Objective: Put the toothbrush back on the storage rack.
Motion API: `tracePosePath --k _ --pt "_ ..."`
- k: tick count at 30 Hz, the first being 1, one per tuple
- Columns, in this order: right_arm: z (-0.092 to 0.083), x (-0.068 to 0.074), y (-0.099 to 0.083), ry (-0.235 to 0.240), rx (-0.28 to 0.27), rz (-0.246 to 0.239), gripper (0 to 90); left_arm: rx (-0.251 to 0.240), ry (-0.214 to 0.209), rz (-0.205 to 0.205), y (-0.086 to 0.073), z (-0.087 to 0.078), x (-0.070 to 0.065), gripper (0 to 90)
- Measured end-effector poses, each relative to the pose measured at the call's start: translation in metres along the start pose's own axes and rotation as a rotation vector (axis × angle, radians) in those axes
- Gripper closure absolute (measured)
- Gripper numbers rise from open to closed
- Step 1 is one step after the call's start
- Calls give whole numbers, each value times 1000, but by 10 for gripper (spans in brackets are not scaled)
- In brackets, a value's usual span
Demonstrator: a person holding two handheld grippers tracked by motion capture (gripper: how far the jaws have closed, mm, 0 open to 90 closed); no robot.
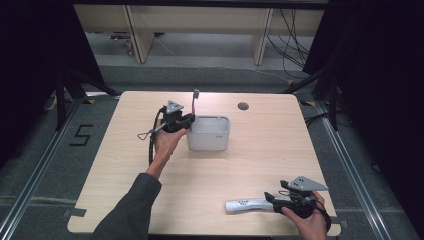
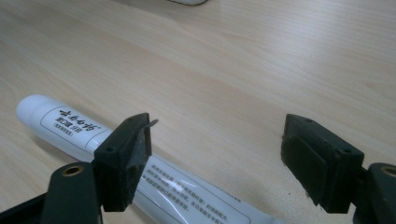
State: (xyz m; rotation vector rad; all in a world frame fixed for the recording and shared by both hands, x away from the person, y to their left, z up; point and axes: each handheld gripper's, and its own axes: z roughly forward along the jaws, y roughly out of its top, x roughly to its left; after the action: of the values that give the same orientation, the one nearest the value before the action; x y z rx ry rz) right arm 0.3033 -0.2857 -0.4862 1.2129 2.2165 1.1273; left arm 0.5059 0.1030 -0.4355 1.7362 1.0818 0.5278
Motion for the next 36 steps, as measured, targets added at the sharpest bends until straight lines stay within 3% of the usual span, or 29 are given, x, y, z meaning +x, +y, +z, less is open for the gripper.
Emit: tracePosePath --k 12,15,21,24,33,35,36 --pt "0 0 0 6 4 -1 257 7 14 19 -1 -2 -1 788" --pt "0 0 0 2 -1 -2 256 5 28 10 1 -4 -1 736" --pt "0 0 0 10 3 3 256 -3 72 13 5 -12 1 523" --pt "0 0 0 6 -7 6 256 -8 87 -12 7 -18 1 431" --pt "-1 1 1 6 0 8 257 5 89 -5 11 -38 2 343" --pt "-1 4 1 18 15 50 256 19 87 -12 10 -42 2 330" --pt "-1 1 1 5 -2 6 256 23 89 -13 10 -44 3 325"
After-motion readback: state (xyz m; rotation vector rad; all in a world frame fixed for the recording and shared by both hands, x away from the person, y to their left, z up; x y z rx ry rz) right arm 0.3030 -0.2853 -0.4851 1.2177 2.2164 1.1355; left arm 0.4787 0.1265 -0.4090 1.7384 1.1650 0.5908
